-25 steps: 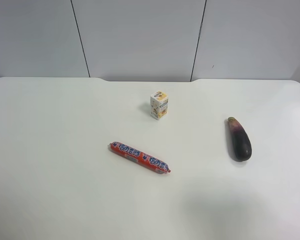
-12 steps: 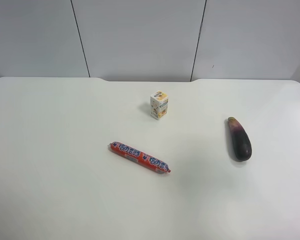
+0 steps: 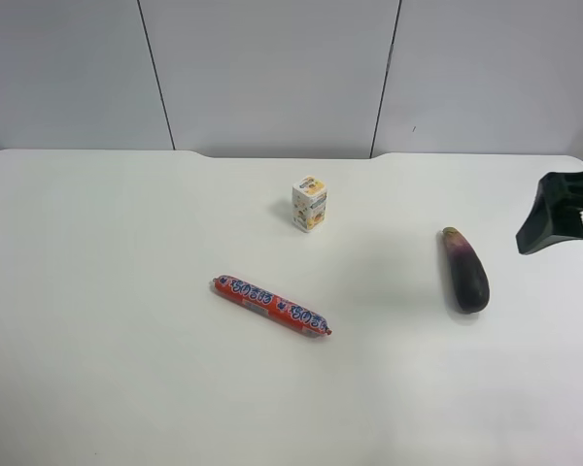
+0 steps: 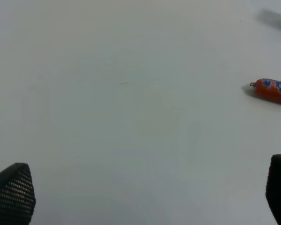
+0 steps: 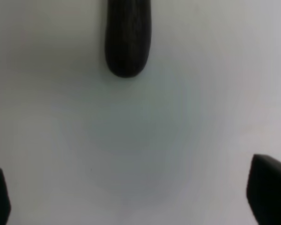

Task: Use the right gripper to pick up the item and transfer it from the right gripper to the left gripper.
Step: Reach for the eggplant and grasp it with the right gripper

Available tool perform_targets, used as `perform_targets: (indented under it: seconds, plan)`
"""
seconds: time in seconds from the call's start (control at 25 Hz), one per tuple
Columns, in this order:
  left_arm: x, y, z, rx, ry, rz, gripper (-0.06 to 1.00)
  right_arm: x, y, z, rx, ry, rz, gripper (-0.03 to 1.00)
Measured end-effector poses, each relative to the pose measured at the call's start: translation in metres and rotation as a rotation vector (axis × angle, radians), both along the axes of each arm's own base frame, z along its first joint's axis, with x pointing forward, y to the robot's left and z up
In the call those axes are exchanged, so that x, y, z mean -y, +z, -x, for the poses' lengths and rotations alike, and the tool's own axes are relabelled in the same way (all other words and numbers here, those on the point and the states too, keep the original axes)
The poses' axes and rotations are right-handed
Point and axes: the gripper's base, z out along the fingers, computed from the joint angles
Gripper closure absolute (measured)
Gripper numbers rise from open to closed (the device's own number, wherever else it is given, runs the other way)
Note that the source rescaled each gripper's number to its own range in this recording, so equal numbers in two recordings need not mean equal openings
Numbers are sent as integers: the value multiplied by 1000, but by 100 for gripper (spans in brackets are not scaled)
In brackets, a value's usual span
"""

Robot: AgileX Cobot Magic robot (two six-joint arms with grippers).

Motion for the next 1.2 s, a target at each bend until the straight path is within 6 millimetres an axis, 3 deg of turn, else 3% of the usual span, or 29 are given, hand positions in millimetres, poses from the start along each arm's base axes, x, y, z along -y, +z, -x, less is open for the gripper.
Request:
perform_targets:
  seconds: [0.2,0.64,1.2]
  plan:
    - [0,0,0,0,0,0,-6,-2,-21,-31,-81,9,8,-3]
    - [0,0,0,0,0,0,-6,-4,-77,-70,-190,29,23,-3]
    - [0,0,0,0,0,0,-6,-5,-137,-97,-230,30,32,-3]
